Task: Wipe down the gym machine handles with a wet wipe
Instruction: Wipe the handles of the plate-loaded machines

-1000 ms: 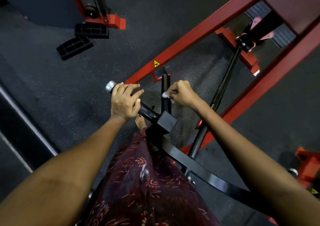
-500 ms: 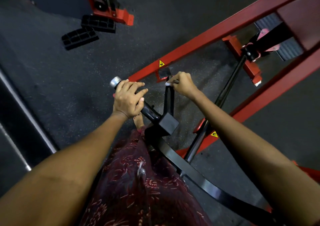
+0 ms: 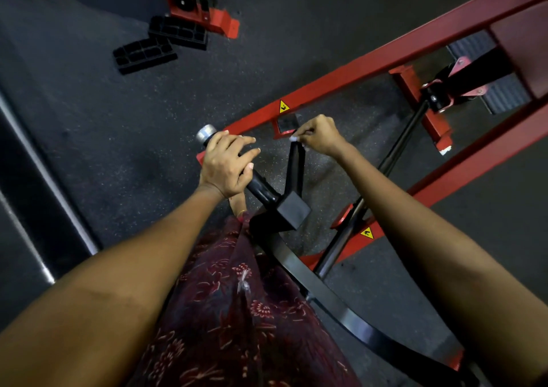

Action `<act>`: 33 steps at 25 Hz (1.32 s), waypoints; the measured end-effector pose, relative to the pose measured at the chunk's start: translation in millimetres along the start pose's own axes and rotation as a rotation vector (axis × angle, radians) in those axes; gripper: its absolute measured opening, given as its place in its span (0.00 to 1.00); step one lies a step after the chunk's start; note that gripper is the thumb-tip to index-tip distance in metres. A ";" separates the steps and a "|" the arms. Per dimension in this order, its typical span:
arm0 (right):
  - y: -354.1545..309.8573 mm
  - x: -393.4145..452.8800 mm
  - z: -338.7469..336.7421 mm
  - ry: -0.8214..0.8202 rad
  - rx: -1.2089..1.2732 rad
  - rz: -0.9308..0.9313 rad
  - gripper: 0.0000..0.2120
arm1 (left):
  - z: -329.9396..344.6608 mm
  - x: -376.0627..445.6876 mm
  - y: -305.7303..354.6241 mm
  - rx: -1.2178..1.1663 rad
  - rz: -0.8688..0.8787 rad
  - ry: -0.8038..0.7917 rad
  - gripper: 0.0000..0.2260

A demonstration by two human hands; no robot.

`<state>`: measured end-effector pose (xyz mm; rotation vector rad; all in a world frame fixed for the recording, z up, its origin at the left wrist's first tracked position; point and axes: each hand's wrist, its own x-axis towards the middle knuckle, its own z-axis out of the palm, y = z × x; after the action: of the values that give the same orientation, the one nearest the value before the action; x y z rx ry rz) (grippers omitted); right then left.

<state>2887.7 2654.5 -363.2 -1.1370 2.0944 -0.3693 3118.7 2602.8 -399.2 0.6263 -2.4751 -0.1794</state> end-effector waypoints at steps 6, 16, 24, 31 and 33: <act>-21.6 7.8 -28.6 -0.286 -0.023 -0.007 0.07 | 0.2 0.5 0.9 0.000 -0.006 0.000 0.19; -49.7 7.3 -3.8 -0.285 -0.486 -0.056 0.11 | 0.4 -0.7 0.7 0.008 -0.003 0.000 0.19; -49.9 -35.5 15.1 -0.415 -0.717 -0.231 0.12 | -2.2 -2.0 0.8 0.008 -0.011 -0.016 0.18; -44.3 -72.2 10.1 -0.495 -0.315 -0.127 0.14 | -2.8 -1.7 1.7 0.002 -0.014 -0.010 0.18; -47.0 -73.6 4.2 -0.564 -0.287 -0.139 0.13 | -3.0 -1.7 1.8 0.011 -0.018 -0.015 0.18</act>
<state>2945.7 2688.1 -307.1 -1.3661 1.6030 0.1858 3120.9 2605.1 -397.1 0.6542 -2.4868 -0.1782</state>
